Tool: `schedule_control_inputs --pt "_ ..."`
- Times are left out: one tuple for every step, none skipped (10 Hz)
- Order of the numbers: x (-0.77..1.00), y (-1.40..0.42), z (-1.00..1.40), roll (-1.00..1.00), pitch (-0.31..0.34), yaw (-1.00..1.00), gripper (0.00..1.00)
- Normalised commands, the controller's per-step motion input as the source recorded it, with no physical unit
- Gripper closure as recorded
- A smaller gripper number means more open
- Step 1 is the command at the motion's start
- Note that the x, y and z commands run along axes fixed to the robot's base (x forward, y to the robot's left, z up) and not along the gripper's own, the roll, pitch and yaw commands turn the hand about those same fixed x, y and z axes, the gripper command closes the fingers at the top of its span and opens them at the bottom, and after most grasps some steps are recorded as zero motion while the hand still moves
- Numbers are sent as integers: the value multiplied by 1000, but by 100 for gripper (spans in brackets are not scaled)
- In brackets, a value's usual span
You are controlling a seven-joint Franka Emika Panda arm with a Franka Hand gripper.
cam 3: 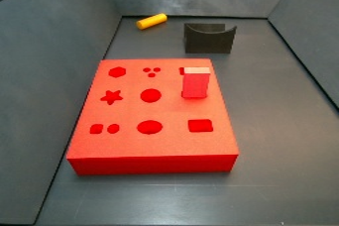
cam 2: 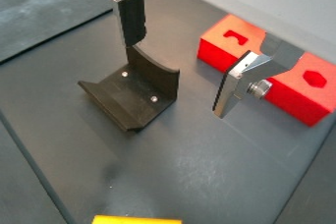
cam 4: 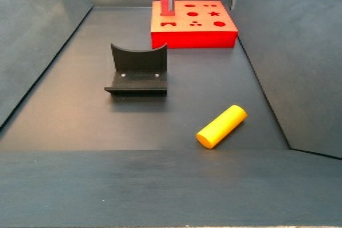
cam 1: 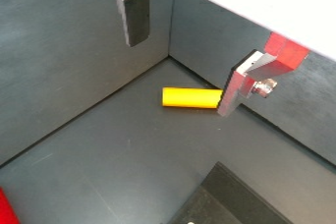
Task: Pick up the oval object. Move up. Place the oval object on the fixture. Regrasp the oval object. Move to above the board. Insert the oval object.
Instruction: Pick up the oval object.
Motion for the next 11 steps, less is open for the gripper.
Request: schedule_control_inputs --pt "66 357 -1000 0 0 -617 0" --pt "49 403 -1000 0 0 -577 0" --pt "0 557 -1000 0 0 -466 0" --pt "0 597 -1000 0 0 -446 0" --pt "0 551 -1000 -16 0 -460 0" --pt "0 397 -757 -166 -73 -463 0" --pt "0 234 -494 -280 -136 -503 0" --pt "0 0 -137 -466 -227 -620 0" --pt "-71 -46 0 -483 -310 -634 0" --pt "-140 -71 0 -500 -153 -577 0" --pt "-154 129 -263 -436 -39 -400 0"
